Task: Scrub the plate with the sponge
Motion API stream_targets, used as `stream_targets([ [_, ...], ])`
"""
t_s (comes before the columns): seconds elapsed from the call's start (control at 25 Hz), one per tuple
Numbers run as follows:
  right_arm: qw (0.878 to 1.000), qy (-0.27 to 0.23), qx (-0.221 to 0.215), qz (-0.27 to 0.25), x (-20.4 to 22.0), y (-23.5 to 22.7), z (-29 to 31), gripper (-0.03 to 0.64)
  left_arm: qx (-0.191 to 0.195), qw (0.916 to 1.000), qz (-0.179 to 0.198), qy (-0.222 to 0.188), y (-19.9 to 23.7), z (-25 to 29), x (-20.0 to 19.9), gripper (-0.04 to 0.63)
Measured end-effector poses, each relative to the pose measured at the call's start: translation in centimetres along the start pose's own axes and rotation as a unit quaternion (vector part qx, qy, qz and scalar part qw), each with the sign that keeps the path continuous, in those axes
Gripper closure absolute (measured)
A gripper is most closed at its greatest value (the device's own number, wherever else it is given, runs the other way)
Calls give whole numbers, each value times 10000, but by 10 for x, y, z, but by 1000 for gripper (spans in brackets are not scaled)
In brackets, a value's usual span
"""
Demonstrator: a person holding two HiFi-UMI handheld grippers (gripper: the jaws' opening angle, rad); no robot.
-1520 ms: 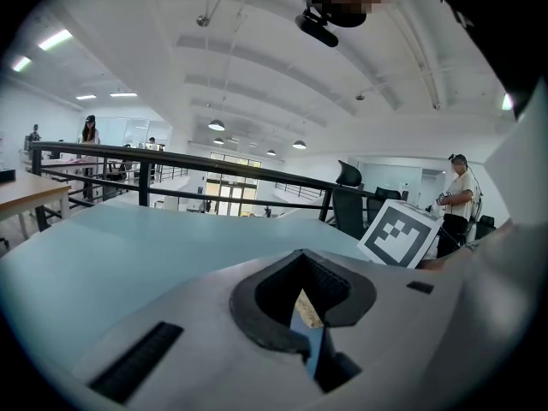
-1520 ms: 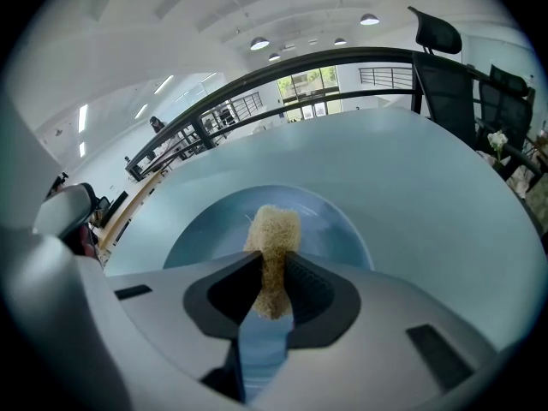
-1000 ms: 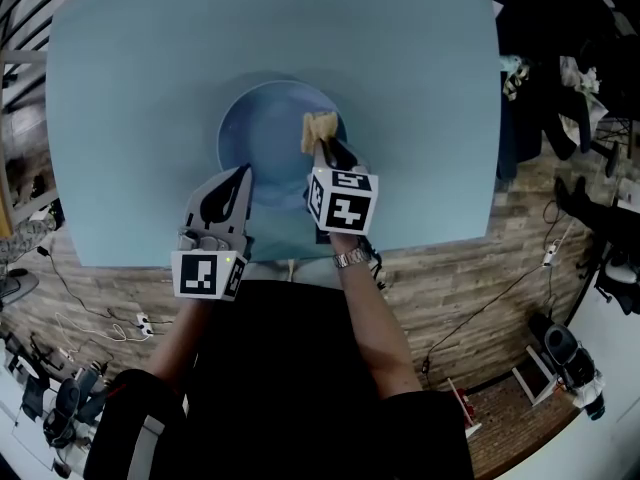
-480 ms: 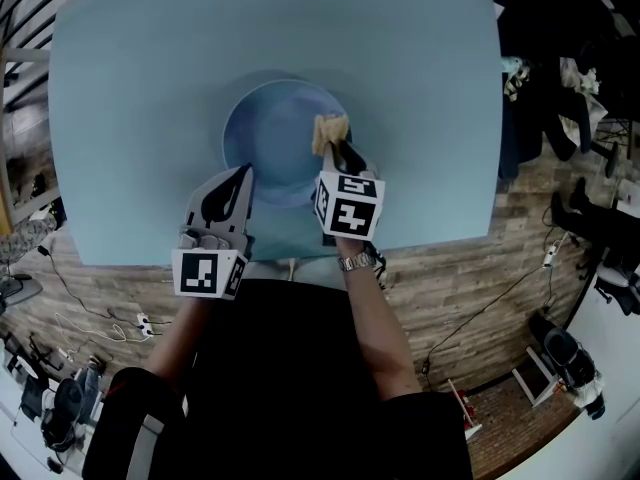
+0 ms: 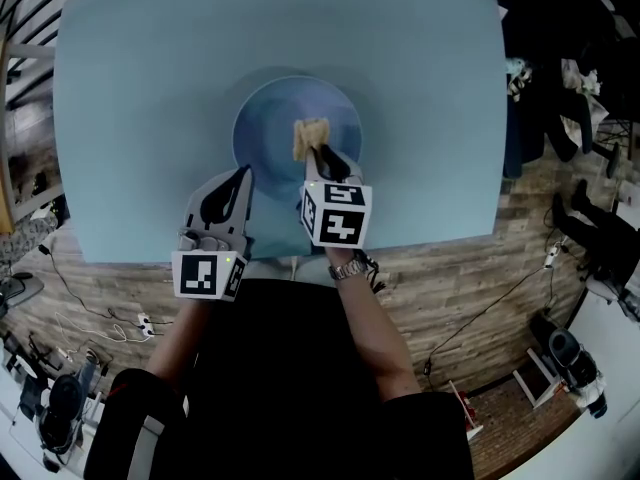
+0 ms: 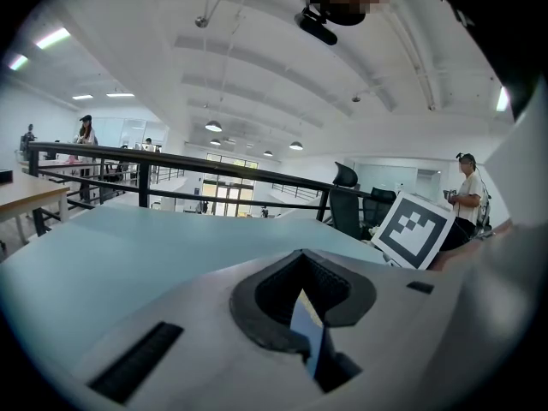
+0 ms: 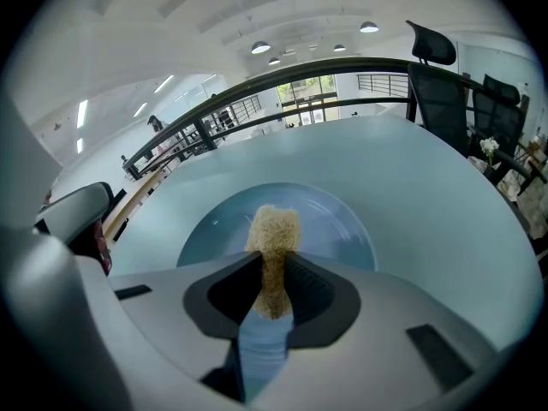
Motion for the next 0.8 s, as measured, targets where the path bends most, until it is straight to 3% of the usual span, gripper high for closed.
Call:
stream_targets([
  [0.4,9979,169,-513,-359,9,62,12,538,-89,9999,-53,-10,14,-13,3,595],
  [0.8,9942,434,-785,-596,21,90,26,538,-129,9999,-75,46,18,-11,6,595],
])
Point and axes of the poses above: the fingertips, and each gripper's own axes: z forward along the fingers, y to its left, x out of its underside, the point moved 1 cm from there along -z, backward along the fingers, and after that the axes turned 8 degrees about y, right-handed, at the moved point
